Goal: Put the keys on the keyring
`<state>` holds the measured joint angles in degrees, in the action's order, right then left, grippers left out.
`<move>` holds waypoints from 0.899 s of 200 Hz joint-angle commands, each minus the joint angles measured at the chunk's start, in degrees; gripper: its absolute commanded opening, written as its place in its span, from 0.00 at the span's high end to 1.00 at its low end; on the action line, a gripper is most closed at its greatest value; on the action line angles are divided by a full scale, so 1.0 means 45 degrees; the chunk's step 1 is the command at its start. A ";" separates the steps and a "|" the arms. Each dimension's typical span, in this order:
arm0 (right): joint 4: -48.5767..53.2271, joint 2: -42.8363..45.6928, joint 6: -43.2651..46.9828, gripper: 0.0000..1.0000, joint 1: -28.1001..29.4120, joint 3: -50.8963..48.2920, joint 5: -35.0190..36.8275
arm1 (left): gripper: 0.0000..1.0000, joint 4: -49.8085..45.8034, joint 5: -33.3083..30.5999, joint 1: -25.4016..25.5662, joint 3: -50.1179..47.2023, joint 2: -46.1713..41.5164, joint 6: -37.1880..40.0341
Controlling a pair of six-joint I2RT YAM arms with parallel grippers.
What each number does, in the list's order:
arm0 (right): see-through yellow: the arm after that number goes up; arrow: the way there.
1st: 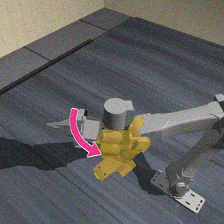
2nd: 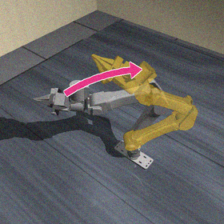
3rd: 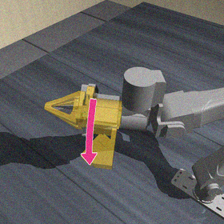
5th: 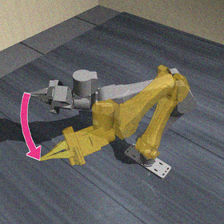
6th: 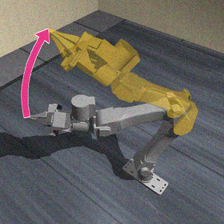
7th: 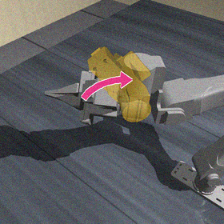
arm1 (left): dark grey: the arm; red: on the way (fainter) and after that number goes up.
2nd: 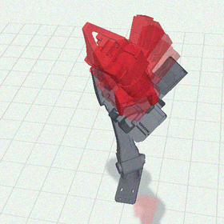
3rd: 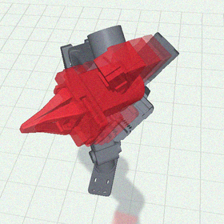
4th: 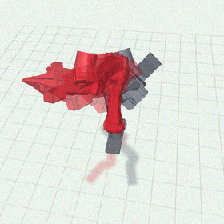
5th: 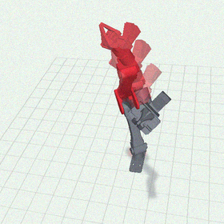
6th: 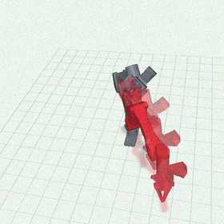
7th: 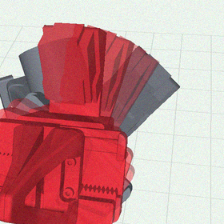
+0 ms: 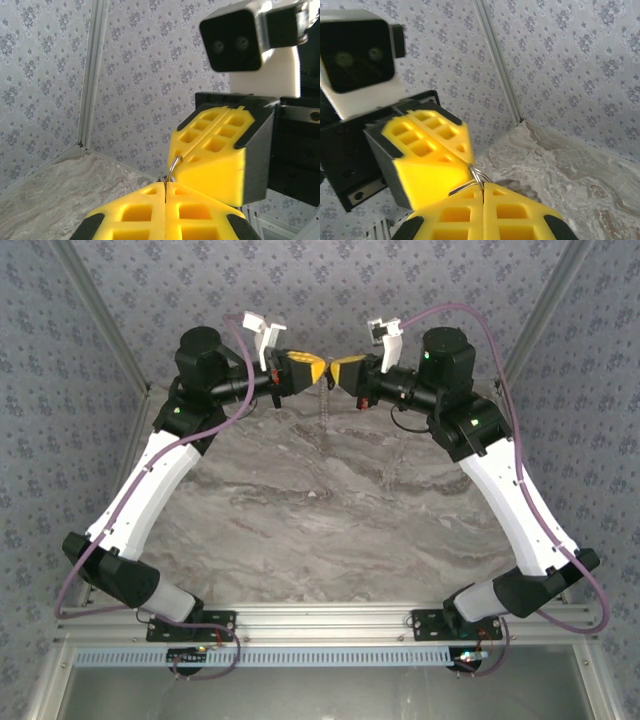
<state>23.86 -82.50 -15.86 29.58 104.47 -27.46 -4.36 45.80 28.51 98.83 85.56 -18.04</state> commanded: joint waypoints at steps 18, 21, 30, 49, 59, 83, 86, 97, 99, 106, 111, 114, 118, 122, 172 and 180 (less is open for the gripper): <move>-0.0057 0.0037 -0.0379 1.00 -0.0392 -0.0423 -0.0102 | 1.00 0.0906 0.0528 0.0141 0.0046 -0.0485 -0.0014; -0.0054 0.0043 -0.0399 1.00 -0.0418 -0.0449 -0.0110 | 1.00 0.0900 0.0516 0.0130 0.0025 -0.0489 -0.0014; -0.0106 0.0061 -0.0470 1.00 -0.0445 -0.0495 -0.0160 | 1.00 0.0910 0.0507 0.0137 0.0001 -0.0497 0.0002; -0.0204 0.0108 -0.0613 1.00 -0.0553 -0.0595 -0.0304 | 1.00 0.0930 0.0472 0.0146 -0.0025 -0.0468 0.0024; -0.0256 0.0119 -0.0706 1.00 -0.0611 -0.0660 -0.0426 | 1.00 0.0941 0.0441 0.0128 -0.0046 -0.0475 0.0054; -0.0632 0.0227 -0.1109 1.00 -0.0816 -0.0984 -0.0830 | 1.00 0.0930 0.0319 0.0131 -0.0066 -0.0451 0.0077; -0.0660 0.0245 -0.1164 1.00 -0.0837 -0.1014 -0.0882 | 1.00 0.0925 0.0304 0.0136 -0.0067 -0.0457 0.0083; -0.0751 0.0303 -0.1273 1.00 -0.0880 -0.1161 -0.0917 | 1.00 0.0909 0.0214 0.0140 -0.0067 -0.0448 0.0118; -0.0736 0.0330 -0.1279 1.00 -0.0898 -0.1187 -0.0926 | 1.00 0.0900 0.0189 0.0131 -0.0067 -0.0441 0.0131; -0.0714 0.0345 -0.1317 1.00 -0.0946 -0.1290 -0.0957 | 1.00 0.0873 0.0114 0.0126 -0.0067 -0.0448 0.0160; -0.0714 0.0397 -0.1355 1.00 -0.0997 -0.1396 -0.0977 | 1.00 0.0838 0.0050 0.0137 -0.0066 -0.0442 0.0187; -0.0719 0.0420 -0.1385 1.00 -0.1021 -0.1483 -0.0986 | 1.00 0.0823 0.0034 0.0140 -0.0072 -0.0444 0.0214; -0.0758 0.0473 -0.1440 1.00 -0.1061 -0.1611 -0.1004 | 1.00 0.0794 0.0011 0.0137 -0.0085 -0.0455 0.0231; -0.0822 0.0541 -0.1501 1.00 -0.1118 -0.1829 -0.1001 | 1.00 0.0757 -0.0036 0.0141 -0.0086 -0.0440 0.0260; -0.1556 0.1524 -0.2270 1.00 -0.1711 -0.5523 -0.0369 | 1.00 0.0774 -0.0594 0.0124 -0.0838 -0.0792 0.0455; -0.1659 0.1637 -0.2375 1.00 -0.1733 -0.6248 -0.0142 | 1.00 0.0792 -0.0701 0.0123 -0.1080 -0.0894 0.0528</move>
<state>18.59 -77.01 -23.86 22.24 83.20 -30.39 -3.01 44.16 28.91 95.92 84.44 -17.12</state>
